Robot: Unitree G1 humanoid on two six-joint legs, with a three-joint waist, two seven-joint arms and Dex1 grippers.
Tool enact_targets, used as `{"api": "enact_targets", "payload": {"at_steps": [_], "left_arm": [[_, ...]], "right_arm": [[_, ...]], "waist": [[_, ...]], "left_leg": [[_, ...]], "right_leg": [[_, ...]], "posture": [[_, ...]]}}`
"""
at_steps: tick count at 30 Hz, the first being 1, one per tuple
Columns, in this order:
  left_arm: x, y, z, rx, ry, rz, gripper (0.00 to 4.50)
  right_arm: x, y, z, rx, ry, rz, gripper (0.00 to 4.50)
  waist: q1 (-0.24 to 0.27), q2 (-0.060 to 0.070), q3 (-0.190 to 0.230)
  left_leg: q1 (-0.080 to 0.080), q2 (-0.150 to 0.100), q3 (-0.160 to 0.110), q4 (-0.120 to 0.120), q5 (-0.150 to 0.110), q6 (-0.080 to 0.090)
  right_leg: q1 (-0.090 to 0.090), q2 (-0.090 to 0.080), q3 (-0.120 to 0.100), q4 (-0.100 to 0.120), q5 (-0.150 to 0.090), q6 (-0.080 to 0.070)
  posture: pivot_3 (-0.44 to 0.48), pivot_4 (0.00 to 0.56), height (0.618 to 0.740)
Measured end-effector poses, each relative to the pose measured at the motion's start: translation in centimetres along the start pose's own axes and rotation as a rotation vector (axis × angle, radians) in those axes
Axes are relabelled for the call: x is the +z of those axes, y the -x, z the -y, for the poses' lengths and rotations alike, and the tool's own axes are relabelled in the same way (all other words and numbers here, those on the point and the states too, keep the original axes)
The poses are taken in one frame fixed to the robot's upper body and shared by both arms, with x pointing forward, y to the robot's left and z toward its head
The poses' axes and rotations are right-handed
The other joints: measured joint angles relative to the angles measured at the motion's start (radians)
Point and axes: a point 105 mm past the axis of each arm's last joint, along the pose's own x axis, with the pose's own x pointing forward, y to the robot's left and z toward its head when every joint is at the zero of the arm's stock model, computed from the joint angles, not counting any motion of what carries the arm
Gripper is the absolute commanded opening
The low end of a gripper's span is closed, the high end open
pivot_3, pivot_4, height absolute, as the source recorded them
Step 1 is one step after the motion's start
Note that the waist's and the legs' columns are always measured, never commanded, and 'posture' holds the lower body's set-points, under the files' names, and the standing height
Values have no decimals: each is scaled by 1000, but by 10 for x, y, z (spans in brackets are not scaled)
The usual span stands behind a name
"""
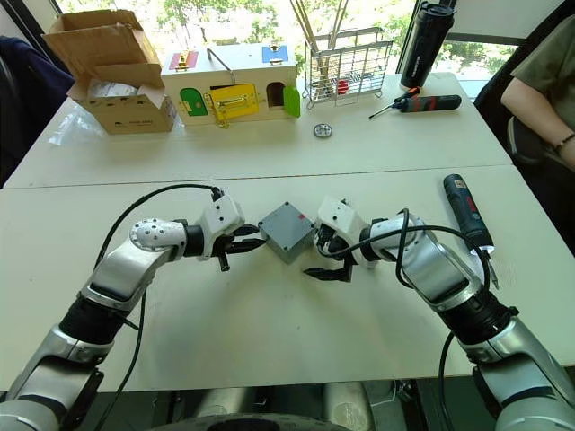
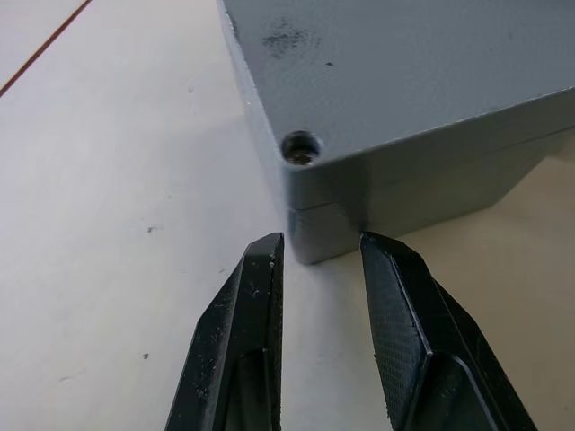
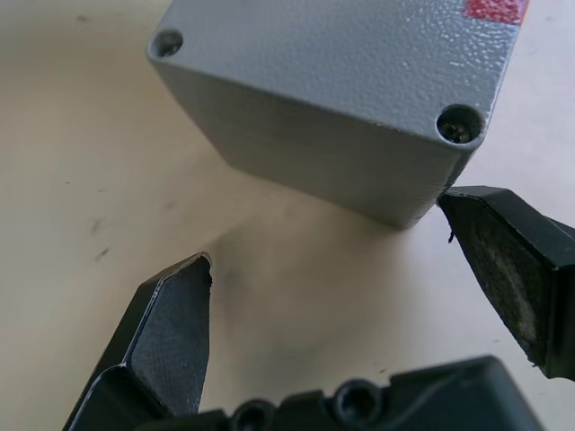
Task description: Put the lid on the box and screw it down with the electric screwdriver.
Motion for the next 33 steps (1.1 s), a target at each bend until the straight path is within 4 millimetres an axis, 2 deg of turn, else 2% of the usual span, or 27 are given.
{"api": "enact_targets", "payload": {"at_steps": [5, 14, 21, 24, 28, 30, 33], "left_arm": [[-4, -1, -4, 10, 6, -7, 1343], [0, -4, -14, 52, -18, 0, 1343], [0, -5, -15, 48, -19, 4, 1343], [-3, 5, -16, 20, -24, -19, 1343], [1, 39, -29, 12, 14, -21, 1343], [9, 46, -31, -3, 36, 8, 1343], [35, 53, -28, -81, -1, 55, 1343]], "right_arm": [[4, 0, -11, 19, -21, 8, 4471], [14, -1, -18, 19, -40, 33, 4471], [12, 3, -21, 15, -44, 37, 4471], [12, 19, -10, -57, -72, 64, 4471], [15, 58, 18, -235, -136, 167, 4471], [22, 70, 26, -278, -170, 236, 4471], [33, 81, 41, -324, -208, 328, 4471]], "waist": [[2, 0, 0], [2, 0, 0], [3, 0, 0], [2, 0, 0], [1, 0, 0], [2, 0, 0], [2, -1, 0]], "left_leg": [[0, 0, 0, 0, 0, 0], [0, 0, 0, 0, 0, 0], [0, 0, 0, 0, 0, 0], [0, 0, 0, 0, 0, 0], [0, 0, 0, 0, 0, 0], [0, 0, -1, 0, 0, 0], [0, 0, -1, 1, 0, 0]], "right_leg": [[0, 0, 0, 0, 0, 0], [0, 0, 0, 0, 0, 0], [0, 0, 0, 0, 0, 0], [0, 0, 0, 0, 0, 0], [0, 0, 0, 0, 0, 0], [1, 0, 0, 0, 0, 0], [1, 0, 0, 0, 0, 0]], "posture": [[0, 150, 740], [0, 150, 740], [0, 150, 740], [0, 150, 740], [0, 150, 740], [0, 150, 740], [0, 150, 740]]}}
